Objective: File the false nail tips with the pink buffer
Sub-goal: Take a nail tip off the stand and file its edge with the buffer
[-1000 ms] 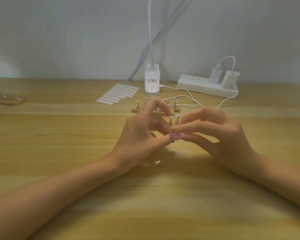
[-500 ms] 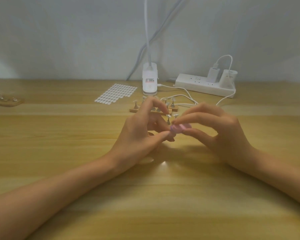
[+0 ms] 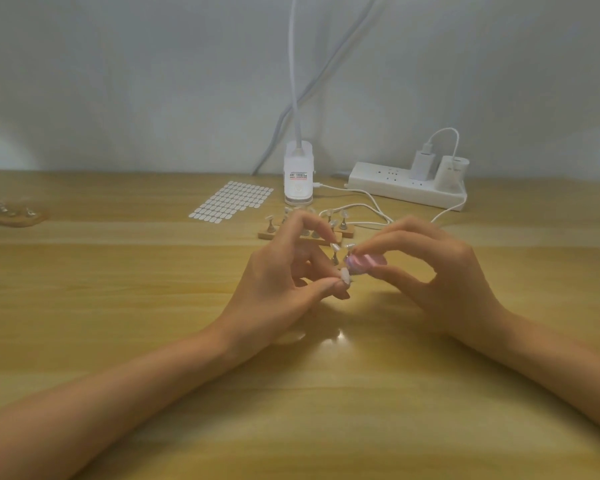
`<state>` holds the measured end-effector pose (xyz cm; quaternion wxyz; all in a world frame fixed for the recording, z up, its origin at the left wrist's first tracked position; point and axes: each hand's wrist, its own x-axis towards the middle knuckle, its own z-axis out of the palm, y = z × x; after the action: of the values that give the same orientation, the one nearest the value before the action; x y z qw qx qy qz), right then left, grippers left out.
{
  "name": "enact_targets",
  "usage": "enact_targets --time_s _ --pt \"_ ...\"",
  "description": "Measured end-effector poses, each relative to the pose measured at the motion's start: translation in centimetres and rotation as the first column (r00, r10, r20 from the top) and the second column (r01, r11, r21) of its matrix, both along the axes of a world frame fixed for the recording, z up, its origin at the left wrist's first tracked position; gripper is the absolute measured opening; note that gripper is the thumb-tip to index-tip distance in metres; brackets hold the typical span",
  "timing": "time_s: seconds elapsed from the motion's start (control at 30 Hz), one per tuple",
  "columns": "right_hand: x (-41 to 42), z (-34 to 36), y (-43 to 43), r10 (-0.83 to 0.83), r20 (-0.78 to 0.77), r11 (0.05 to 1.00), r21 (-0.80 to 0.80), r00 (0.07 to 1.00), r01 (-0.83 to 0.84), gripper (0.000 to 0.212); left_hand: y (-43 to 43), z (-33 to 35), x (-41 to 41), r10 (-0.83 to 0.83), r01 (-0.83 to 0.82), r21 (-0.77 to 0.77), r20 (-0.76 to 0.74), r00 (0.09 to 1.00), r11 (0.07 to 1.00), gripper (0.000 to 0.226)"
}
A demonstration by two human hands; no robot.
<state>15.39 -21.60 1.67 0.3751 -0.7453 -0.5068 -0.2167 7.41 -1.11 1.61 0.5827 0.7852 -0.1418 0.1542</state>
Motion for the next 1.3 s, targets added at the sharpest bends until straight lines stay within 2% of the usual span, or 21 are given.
enact_targets --time_s 0.1,0.23,0.37,0.47,0.53,0.6,0.7,0.83,0.93,1.03,1.17,1.3 --pt "-0.48 -0.33 0.38 0.094 0.058 0.995 -0.026 0.994 -0.092 0.014 0.05 0.03 0.07 0.004 -0.004 -0.016 -0.003 1.000 1.000 0.042" --pt "0.23 -0.08 0.02 -0.003 -0.009 1.000 -0.018 1.000 0.003 0.017 -0.02 0.05 -0.01 0.026 -0.026 0.011 -0.005 1.000 1.000 0.043" --pt "-0.16 -0.31 0.50 0.083 0.037 0.996 -0.043 0.996 -0.081 0.012 0.05 0.04 -0.02 0.021 -0.021 0.028 0.008 1.000 0.999 0.043" --pt "0.11 -0.03 0.14 0.009 0.009 1.000 0.000 1.000 -0.009 0.012 -0.04 0.05 -0.13 0.034 -0.034 0.043 0.008 0.999 0.998 0.045" --pt "-0.18 -0.11 0.26 0.052 0.048 0.999 0.006 0.997 -0.053 0.013 -0.06 0.11 -0.12 0.035 -0.036 0.045 0.018 0.999 0.998 0.045" --pt "-0.32 -0.38 0.51 0.084 0.062 0.995 -0.052 0.995 -0.081 0.014 0.01 0.09 -0.06 0.044 -0.045 0.049 0.020 0.999 0.998 0.043" --pt "0.08 -0.15 0.16 -0.001 0.022 1.000 -0.024 1.000 0.002 0.015 -0.04 0.10 -0.13 0.059 -0.059 0.047 0.011 0.998 0.997 0.043" --pt "-0.26 -0.41 0.28 0.068 0.089 0.996 -0.069 0.994 -0.062 0.015 -0.06 0.18 -0.19 0.057 -0.058 0.057 0.020 0.998 0.997 0.041" --pt "-0.08 -0.07 0.05 -0.015 0.049 0.999 -0.032 0.999 0.017 0.015 -0.08 0.13 -0.28 0.065 -0.066 0.064 0.024 0.998 0.996 0.041" --pt "-0.42 -0.22 0.32 0.066 0.118 0.996 -0.062 0.991 -0.059 0.014 -0.15 0.14 -0.19 0.060 -0.063 0.075 0.030 0.998 0.995 0.040" --pt "-0.13 -0.08 0.11 -0.015 0.078 0.999 -0.047 0.997 0.019 0.016 -0.17 0.17 -0.26 0.066 -0.069 0.080 0.031 0.997 0.994 0.039" --pt "-0.41 -0.36 0.33 0.062 0.114 0.994 -0.098 0.992 -0.051 0.016 -0.33 0.34 -0.24 0.079 -0.083 0.102 0.040 0.996 0.991 0.038"
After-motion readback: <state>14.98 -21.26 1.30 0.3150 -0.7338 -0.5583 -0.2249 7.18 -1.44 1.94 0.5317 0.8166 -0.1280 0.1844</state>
